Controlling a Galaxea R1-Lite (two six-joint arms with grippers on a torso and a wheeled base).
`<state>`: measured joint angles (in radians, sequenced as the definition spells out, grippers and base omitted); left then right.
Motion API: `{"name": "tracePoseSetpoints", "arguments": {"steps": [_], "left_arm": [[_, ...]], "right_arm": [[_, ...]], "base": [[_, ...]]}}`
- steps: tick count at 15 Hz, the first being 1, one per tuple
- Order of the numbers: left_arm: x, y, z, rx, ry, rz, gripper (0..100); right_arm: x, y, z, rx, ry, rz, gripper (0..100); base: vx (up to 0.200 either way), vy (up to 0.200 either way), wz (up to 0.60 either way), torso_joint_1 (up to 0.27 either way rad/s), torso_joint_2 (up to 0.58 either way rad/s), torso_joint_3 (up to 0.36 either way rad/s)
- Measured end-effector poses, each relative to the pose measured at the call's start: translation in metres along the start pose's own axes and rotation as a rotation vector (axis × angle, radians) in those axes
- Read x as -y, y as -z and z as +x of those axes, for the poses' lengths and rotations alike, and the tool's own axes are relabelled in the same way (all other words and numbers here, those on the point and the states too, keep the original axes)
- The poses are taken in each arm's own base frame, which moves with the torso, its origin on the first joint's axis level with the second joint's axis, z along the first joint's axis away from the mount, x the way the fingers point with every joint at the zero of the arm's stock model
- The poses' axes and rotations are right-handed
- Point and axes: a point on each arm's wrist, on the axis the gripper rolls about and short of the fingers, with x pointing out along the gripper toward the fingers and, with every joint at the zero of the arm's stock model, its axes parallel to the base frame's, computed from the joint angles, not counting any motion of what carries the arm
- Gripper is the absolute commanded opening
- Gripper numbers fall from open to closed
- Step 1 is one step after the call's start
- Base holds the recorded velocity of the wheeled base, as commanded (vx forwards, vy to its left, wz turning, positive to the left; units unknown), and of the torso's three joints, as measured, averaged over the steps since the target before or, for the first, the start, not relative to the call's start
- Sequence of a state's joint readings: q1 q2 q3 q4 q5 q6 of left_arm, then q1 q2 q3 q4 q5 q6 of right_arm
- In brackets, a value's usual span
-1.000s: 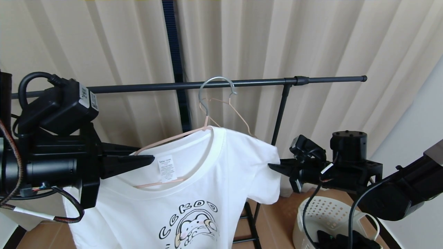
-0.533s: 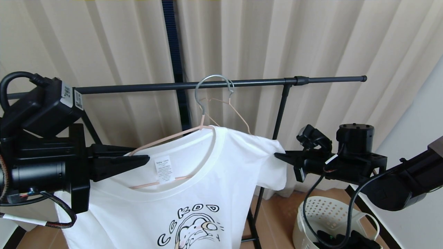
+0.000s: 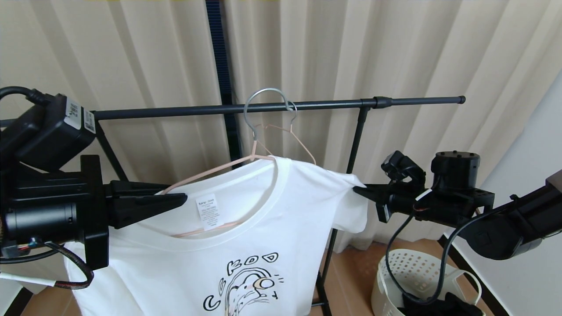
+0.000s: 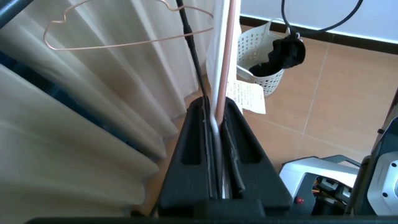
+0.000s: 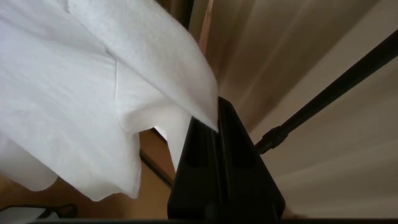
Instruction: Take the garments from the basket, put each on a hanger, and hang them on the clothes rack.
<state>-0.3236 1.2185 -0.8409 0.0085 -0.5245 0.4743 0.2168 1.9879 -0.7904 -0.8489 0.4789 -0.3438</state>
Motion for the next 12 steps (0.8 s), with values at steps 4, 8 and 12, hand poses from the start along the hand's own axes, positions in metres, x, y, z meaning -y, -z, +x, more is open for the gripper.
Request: {"name": "tracePoseSetpoints", "arguments": {"steps": [4,8,12], "left_arm": [[0.001,-0.002,-0.003,0.012,-0.008,0.006,0],[0.000,-0.002,-0.007,0.017,-0.025,0.007,0],[0.000,-0.003,-0.011,0.025,-0.038,-0.006,0]], "right_arm": [[0.007,0.001,0.001,0.000,0.022,0.005,0],[0.013,0.003,0.001,-0.002,0.036,0.010,0],[0.018,0.009,0.007,-0.020,0.060,0.017,0]], "base": [[0.000,0.000,0.00,0.000,0.00,0.000],[0.000,0.000,0.00,0.000,0.00,0.000],[0.000,0.000,0.00,0.000,0.00,0.000]]}}
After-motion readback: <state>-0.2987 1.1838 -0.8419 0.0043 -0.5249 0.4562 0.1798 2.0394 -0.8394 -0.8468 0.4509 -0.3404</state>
